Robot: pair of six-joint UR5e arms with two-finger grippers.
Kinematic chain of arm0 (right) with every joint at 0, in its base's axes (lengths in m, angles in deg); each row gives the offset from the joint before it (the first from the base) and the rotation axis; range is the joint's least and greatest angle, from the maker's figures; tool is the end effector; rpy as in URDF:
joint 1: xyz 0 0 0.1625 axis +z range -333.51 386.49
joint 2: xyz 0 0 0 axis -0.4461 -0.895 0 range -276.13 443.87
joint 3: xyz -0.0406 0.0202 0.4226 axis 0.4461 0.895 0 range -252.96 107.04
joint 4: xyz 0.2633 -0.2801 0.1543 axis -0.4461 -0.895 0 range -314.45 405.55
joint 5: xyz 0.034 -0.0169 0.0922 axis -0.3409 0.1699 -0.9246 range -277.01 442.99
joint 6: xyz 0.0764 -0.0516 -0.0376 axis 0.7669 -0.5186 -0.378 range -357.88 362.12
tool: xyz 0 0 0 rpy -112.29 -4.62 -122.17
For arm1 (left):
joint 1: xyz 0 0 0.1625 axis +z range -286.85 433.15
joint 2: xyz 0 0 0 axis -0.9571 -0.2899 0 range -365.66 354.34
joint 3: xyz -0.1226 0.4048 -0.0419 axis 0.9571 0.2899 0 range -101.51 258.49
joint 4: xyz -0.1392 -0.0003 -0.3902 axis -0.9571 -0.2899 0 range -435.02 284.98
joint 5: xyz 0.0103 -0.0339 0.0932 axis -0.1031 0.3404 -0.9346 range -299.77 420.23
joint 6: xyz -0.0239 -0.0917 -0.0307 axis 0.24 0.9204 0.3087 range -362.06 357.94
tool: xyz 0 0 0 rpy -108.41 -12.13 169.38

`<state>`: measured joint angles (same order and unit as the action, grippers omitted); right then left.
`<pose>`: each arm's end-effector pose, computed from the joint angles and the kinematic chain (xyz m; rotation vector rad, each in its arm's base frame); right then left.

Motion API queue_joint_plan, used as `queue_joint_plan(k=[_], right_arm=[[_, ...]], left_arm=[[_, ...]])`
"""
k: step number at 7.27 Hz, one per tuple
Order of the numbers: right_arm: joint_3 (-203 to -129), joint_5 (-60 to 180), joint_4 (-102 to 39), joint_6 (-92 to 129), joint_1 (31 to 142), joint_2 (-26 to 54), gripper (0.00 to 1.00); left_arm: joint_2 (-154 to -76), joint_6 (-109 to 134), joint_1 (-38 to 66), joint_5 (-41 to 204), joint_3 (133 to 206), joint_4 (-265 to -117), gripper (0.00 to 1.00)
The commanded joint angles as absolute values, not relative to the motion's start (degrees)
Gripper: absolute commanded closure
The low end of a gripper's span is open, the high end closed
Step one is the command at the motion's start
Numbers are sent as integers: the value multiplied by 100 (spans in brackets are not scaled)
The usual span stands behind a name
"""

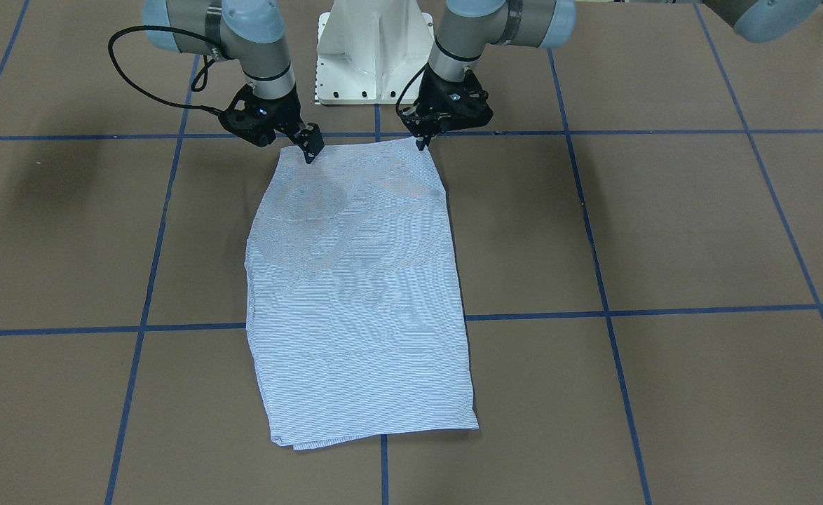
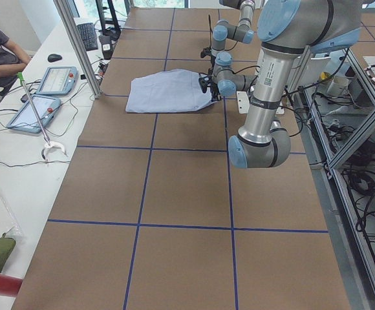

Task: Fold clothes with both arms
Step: 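Lower the right gripper to the shirt's other near corner, then grasp the shirt's two near corners with both grippers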

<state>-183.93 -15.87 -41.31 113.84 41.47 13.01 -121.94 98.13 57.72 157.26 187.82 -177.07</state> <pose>-0.5292 -0.2636 0.3147 -0.1939 -0.7533 0.5501 0.5456 -0.2762 0.2318 -0.0665 1.0148 -0.3465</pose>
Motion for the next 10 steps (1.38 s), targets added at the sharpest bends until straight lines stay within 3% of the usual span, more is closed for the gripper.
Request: queue_joint_plan(k=[1, 9, 10], right_arm=[[-18388, -1580, -4137, 11391, 4143, 1321, 1], [-18326, -1580, -4058, 11339, 4108, 1338, 2], [-18326, -1580, -4058, 11365, 4108, 1347, 8]], left_arm=[[-12194, 9813, 5777, 15726, 18782, -17706, 100], [-12194, 9813, 5777, 15726, 18782, -17706, 100], [-12194, 9813, 5777, 15726, 18782, -17706, 100]])
